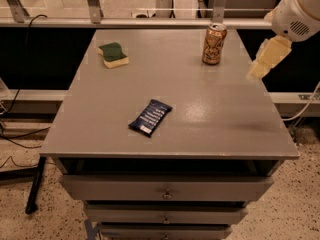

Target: Knock orange can over

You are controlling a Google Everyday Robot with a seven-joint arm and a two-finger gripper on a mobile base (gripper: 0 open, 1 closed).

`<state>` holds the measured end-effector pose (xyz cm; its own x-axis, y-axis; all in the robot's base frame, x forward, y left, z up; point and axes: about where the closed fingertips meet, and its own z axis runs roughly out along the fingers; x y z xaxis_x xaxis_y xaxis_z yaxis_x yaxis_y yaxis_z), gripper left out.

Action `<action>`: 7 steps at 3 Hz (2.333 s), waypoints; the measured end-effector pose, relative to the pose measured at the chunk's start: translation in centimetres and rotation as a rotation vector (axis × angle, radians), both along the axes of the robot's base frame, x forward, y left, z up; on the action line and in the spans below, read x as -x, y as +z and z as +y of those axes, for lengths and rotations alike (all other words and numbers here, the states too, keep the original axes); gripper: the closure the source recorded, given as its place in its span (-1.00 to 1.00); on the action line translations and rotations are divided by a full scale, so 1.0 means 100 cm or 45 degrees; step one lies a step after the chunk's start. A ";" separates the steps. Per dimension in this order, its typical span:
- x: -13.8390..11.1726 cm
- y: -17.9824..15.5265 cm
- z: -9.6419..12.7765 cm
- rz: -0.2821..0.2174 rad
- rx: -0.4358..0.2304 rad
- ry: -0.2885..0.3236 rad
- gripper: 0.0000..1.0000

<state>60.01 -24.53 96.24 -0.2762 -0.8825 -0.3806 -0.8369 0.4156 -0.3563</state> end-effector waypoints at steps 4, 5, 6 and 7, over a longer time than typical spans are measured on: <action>-0.165 -0.059 -0.004 -0.214 -0.752 -0.136 -1.00; -0.180 -0.069 0.012 -0.207 -0.929 -0.055 -1.00; -0.183 -0.079 0.033 -0.152 -1.082 0.015 -1.00; -0.164 -0.069 0.079 -0.038 -1.200 0.131 -1.00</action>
Offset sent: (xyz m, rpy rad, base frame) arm 0.1687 -0.0284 -0.0428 0.4641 -0.1806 -0.1870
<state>76.44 -16.67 89.39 -0.1927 -0.2279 -0.9544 -0.8814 0.4676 0.0663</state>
